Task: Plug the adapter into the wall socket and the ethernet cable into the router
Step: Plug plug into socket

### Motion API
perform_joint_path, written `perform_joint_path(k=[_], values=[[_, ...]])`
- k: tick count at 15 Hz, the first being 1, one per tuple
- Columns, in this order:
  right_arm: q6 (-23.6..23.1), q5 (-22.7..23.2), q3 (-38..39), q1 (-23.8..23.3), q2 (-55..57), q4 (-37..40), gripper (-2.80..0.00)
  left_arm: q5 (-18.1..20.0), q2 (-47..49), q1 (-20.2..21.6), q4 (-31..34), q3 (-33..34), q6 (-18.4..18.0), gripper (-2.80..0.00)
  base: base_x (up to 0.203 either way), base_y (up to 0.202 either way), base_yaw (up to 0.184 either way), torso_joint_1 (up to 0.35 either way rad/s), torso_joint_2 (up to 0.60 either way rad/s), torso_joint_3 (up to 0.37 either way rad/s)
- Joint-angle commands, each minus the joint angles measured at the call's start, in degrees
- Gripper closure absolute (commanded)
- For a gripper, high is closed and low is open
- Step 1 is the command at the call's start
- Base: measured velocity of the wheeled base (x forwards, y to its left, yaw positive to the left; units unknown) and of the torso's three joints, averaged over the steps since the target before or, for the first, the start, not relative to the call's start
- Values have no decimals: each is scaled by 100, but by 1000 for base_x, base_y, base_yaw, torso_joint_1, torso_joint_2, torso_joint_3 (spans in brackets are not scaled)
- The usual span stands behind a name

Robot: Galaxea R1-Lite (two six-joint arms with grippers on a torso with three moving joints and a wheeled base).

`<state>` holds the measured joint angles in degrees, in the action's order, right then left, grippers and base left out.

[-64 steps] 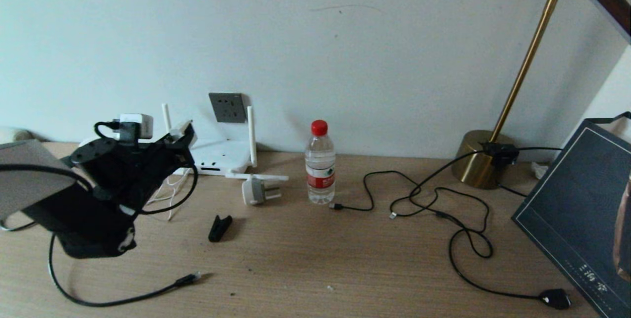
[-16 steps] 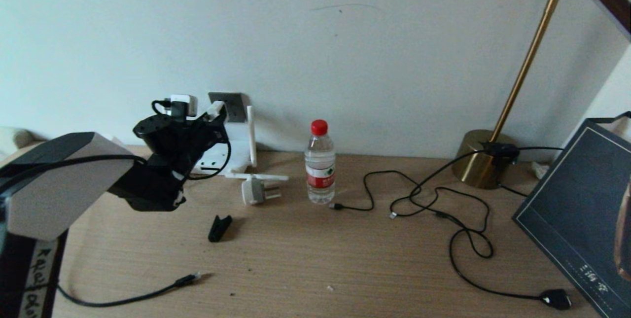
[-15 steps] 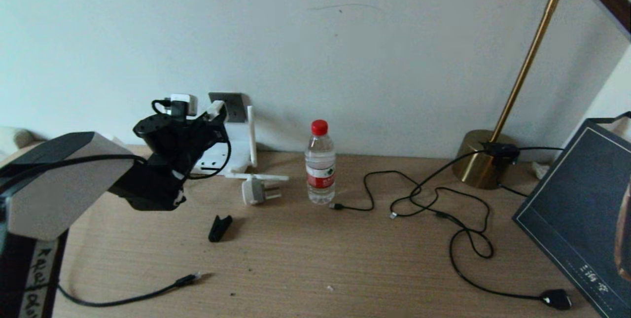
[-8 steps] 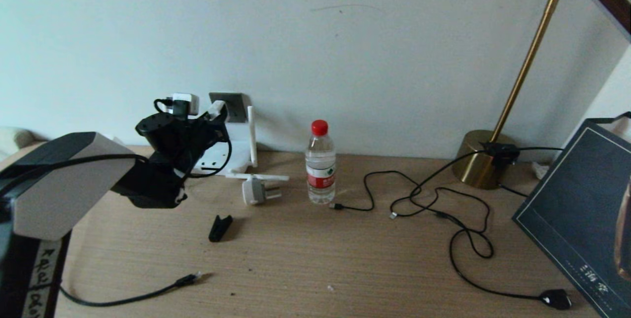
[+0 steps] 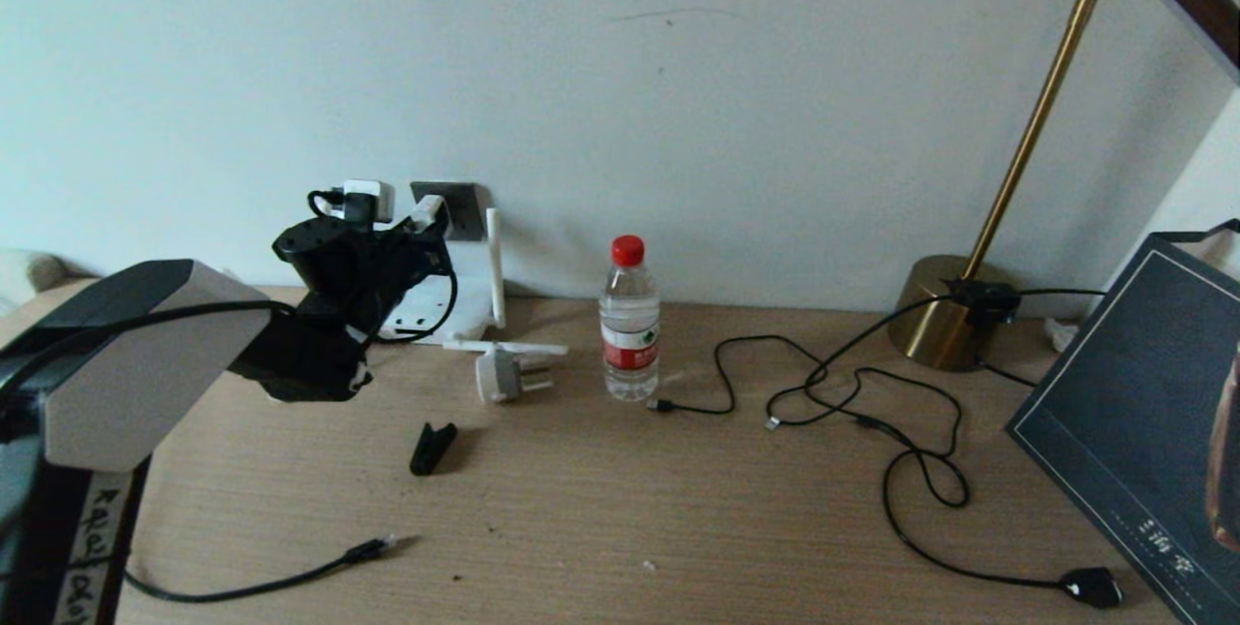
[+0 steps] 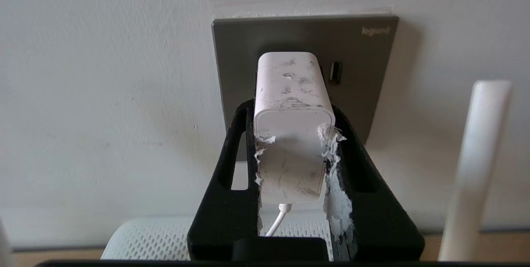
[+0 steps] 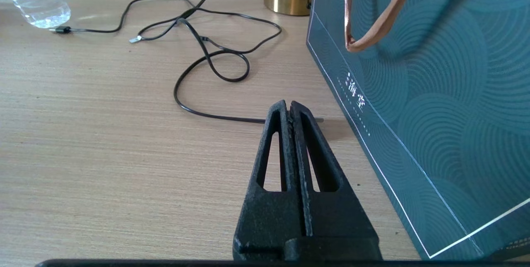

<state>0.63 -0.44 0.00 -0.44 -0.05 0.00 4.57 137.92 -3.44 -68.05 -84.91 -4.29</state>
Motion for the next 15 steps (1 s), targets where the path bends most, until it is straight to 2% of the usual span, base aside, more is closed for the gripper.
perform_joint_path(k=[1,10,15], values=[[-2,0,0,0,5,0,0,0,69,-3,-19,-111,1,0,0,0,0,0,0,0],[-2,0,0,0,5,0,0,-97,361,-8,638,-1108,3,0,0,0,0,0,0,0],[-2,0,0,0,5,0,0,-159,465,-8,688,-1221,-2,0,0,0,0,0,0,0]])
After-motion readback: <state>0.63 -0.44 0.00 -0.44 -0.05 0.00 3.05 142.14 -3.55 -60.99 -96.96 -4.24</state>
